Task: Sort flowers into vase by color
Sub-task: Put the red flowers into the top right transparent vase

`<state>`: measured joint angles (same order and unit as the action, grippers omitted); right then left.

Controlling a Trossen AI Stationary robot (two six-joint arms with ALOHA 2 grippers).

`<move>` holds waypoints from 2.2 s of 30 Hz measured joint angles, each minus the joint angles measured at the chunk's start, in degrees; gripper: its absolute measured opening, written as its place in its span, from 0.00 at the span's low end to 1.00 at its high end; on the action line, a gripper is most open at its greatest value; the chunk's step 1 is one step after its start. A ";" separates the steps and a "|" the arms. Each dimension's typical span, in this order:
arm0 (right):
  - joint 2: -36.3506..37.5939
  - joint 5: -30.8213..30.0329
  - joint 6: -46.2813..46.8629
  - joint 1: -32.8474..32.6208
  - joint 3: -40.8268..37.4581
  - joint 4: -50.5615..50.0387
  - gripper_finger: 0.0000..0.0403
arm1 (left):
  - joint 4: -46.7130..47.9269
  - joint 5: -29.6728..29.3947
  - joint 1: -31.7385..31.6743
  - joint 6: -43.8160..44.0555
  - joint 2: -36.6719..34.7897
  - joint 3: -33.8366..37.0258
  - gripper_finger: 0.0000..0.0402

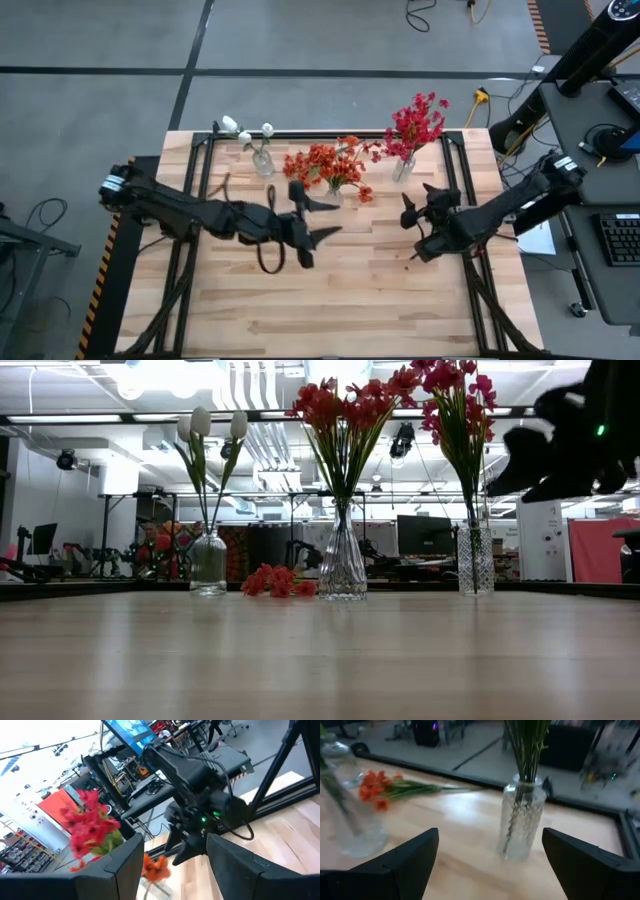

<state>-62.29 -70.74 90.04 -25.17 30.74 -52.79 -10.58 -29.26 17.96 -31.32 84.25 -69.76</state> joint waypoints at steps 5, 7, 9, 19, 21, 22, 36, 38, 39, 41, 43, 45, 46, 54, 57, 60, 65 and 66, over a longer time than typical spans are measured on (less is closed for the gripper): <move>-5.75 -5.26 -4.52 1.50 -6.54 14.43 0.86 | 7.41 3.62 -2.72 0.56 -6.19 0.00 0.50; -8.15 -6.59 -5.03 1.87 -8.41 18.54 0.86 | 10.04 7.37 -4.42 0.62 -8.13 0.00 0.50; -10.43 -9.02 -4.70 1.96 -9.56 22.13 0.86 | 11.84 10.16 -6.43 0.65 -9.84 0.00 0.50; -18.34 -15.94 -6.27 2.74 -7.60 23.98 0.86 | 17.87 10.78 -16.75 -0.04 -15.86 0.02 0.50; -19.29 -16.24 -6.32 2.75 -6.89 24.00 0.86 | 18.33 10.78 -17.76 0.42 -16.45 0.02 0.50; -19.66 -16.24 -6.29 2.74 -6.63 24.06 0.86 | 18.38 10.76 -18.02 0.56 -16.59 0.02 0.50; -20.19 -15.04 -8.18 8.67 -4.92 26.56 0.99 | 19.91 9.24 -18.55 -0.86 -17.02 0.02 0.50; -20.64 -15.23 -8.41 9.34 -5.11 26.93 0.99 | 19.97 8.40 -18.94 -2.18 -17.43 0.02 0.50; -21.23 -15.64 -7.91 9.96 -5.29 27.37 0.99 | 19.99 8.21 -19.05 -2.40 -17.76 0.02 0.50; -22.58 -16.22 -5.29 11.68 -5.92 27.84 0.99 | 19.85 8.18 -19.13 -2.53 -18.47 0.02 0.50; -24.31 -16.33 -0.43 13.08 -6.68 27.97 0.99 | 20.01 8.21 -19.11 -2.03 -19.17 0.02 0.50; -26.72 -16.33 5.66 14.27 -7.52 27.93 0.99 | 20.79 8.82 -19.02 -0.68 -19.87 0.02 0.50; -28.18 -16.42 7.68 14.95 -7.66 28.04 0.99 | 21.22 9.28 -19.02 -0.03 -20.31 0.02 0.50; -38.76 -17.99 9.57 20.00 -6.16 36.18 0.99 | 20.21 9.29 -19.09 0.00 -21.43 0.04 0.50; -39.79 -17.88 9.53 21.72 -5.07 36.14 0.99 | 19.91 9.28 -19.09 -1.42 -21.43 0.04 0.50; -39.69 -17.33 9.31 23.13 -4.39 35.77 0.99 | 19.65 9.28 -19.16 -2.57 -21.40 0.04 0.50; -38.33 -17.27 7.74 24.36 -3.39 35.77 0.99 | 19.62 8.90 -19.64 -4.20 -21.43 0.04 0.50; -38.11 -17.28 7.15 24.49 -3.17 35.77 0.99 | 19.62 8.86 -19.79 -4.51 -21.43 0.04 0.50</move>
<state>-100.40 -88.01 97.19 -0.68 27.57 -17.02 9.04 -20.41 -1.83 -35.84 62.83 -69.71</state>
